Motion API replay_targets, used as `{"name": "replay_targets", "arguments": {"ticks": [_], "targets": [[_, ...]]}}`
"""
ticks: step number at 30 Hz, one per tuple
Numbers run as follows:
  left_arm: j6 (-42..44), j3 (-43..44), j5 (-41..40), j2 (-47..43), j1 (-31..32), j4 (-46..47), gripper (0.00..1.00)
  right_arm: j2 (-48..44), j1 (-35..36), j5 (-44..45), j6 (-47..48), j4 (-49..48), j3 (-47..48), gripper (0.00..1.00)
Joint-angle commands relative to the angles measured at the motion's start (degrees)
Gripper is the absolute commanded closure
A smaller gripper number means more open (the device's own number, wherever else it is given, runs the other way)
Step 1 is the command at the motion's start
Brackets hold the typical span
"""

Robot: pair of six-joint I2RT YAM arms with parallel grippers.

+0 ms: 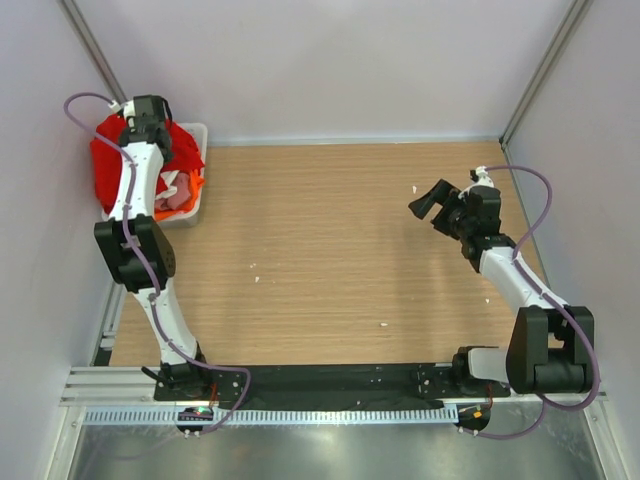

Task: Fold and stack the t-shirts
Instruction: Grab the tshirt from the pile, then move the tshirt to the center of the board

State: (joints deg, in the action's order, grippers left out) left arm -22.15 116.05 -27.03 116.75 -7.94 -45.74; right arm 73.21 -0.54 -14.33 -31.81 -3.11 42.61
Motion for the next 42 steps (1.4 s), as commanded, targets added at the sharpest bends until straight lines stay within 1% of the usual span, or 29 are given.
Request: {"name": "replay_targets", "arguments": {"ticks": [1, 3, 10, 11, 14, 15, 17, 18, 20, 21, 23, 24, 25, 26, 27, 28, 30, 31, 33, 34, 35, 36, 37, 38, 40, 41, 42], "targets": [[0.79, 1.99, -1.28, -0.55, -0.40, -0.67, 0.93, 0.18, 0.27, -0.88, -0.44, -2.25, 0.02, 0.00], [0.88, 1.90, -0.57, -1.08, -0.40, -0.67, 1.00, 0.27, 0.27, -0.88, -0.36, -2.33, -0.07, 0.00], [0.18, 1.55, 3.91, -7.05, 0.38, -0.67, 1.00, -0.26, 0.27, -0.53, 0.17, -1.72, 0.02, 0.00], [0.35, 1.90, 4.00, -7.76, 1.08, -0.84, 1.00, -0.61, 0.27, -0.18, 0.26, -1.63, 0.10, 0.00], [2.36, 5.40, 3.47, -10.66, 5.82, -2.16, 1.00, -0.79, 0.27, 0.35, 0.52, -1.37, 0.28, 0.00], [3.16, 8.90, 3.38, -11.10, 10.19, -3.03, 1.00, -0.87, 0.27, 1.14, 0.61, -1.11, 0.45, 0.00], [6.13, 14.35, 5.40, -10.50, 14.95, -4.79, 1.00, -1.14, 0.27, 3.58, 0.96, 0.55, 1.24, 0.00], [6.94, 20.99, 5.75, -9.79, 20.54, -7.59, 1.00, -1.84, 0.18, 4.91, 0.96, 1.44, 1.51, 0.00], [9.48, 28.23, 8.03, -5.86, 26.55, -11.28, 1.00, -2.80, 0.18, 8.07, 1.23, 5.46, 2.65, 0.00], [10.19, 34.01, 9.26, -4.35, 32.32, -15.05, 1.00, -4.03, 0.10, 11.05, 1.14, 6.79, 3.52, 0.00], [10.64, 34.51, 12.76, -3.11, 37.54, -16.84, 1.00, -5.35, -0.08, 14.05, 0.44, 11.61, 4.49, 0.00], [10.29, 29.98, 13.66, -3.37, 41.91, -16.23, 0.99, -5.97, -0.17, 16.41, -0.09, 13.64, 5.20, 0.00], [9.68, 27.33, 14.28, -3.46, 43.61, -15.79, 0.90, -7.19, -0.25, 19.48, -0.70, 15.75, 6.33, 0.00], [8.71, 24.86, 15.67, -3.37, 45.02, -15.53, 0.67, -7.99, -0.34, 20.73, -1.66, 19.43, 6.78, 0.00], [6.27, 21.01, 15.95, -2.50, 46.51, -15.52, 0.09, -8.60, -0.34, 21.87, -2.02, 21.29, 7.22, 0.00], [4.76, 19.41, 17.08, -1.62, 46.79, -15.70, 0.00, -10.18, -0.43, 23.45, -2.20, 22.96, 8.09, 0.00], [2.13, 16.59, 19.20, 0.75, 46.88, -17.18, 0.00, -11.68, -0.43, 25.31, -2.55, 27.62, 9.41, 0.00], [-0.58, 15.62, 19.29, 1.02, 46.97, -17.54, 0.00, -12.38, -0.52, 26.71, -2.47, 29.03, 10.03, 0.00], [-2.01, 11.60, 19.91, 0.50, 47.32, -17.11, 0.00, -14.40, -0.52, 27.16, -1.76, 32.37, 11.17, 0.00], [-2.71, 9.74, 19.99, -1.24, 47.58, -16.32, 0.00, -15.02, -0.52, 27.25, -1.50, 33.95, 12.14, 0.00], [-2.89, 5.55, 19.82, -2.74, 48.02, -14.05, 0.00, -16.07, -0.52, 27.16, -1.24, 34.57, 12.58, 0.00], [-3.16, 3.33, 19.91, -4.15, 48.11, -12.90, 0.00, -16.43, -0.52, 26.90, -1.06, 35.19, 12.93, 0.00], [-3.77, 1.04, 19.73, -7.21, 48.11, -11.76, 0.00, -16.87, -0.52, 26.46, -1.06, 35.63, 13.28, 0.00], [-3.86, -3.50, 19.21, -8.63, 48.02, -9.74, 0.00, -16.96, -0.52, 23.24, -0.80, 35.55, 13.38, 0.00], [-4.21, -8.18, 16.40, -12.75, 47.94, -8.32, 0.00, -16.44, -0.52, 17.61, 0.61, 33.45, 12.33, 0.00], [-5.09, -13.43, 15.35, -13.99, 47.85, -6.58, 0.00, -15.91, -0.52, 10.79, 0.87, 33.00, 11.71, 0.00], [-5.53, -16.18, 14.47, -15.57, 47.85, -5.60, 0.00, -14.43, -0.52, 8.03, 1.14, 32.39, 10.49, 0.00]]}}
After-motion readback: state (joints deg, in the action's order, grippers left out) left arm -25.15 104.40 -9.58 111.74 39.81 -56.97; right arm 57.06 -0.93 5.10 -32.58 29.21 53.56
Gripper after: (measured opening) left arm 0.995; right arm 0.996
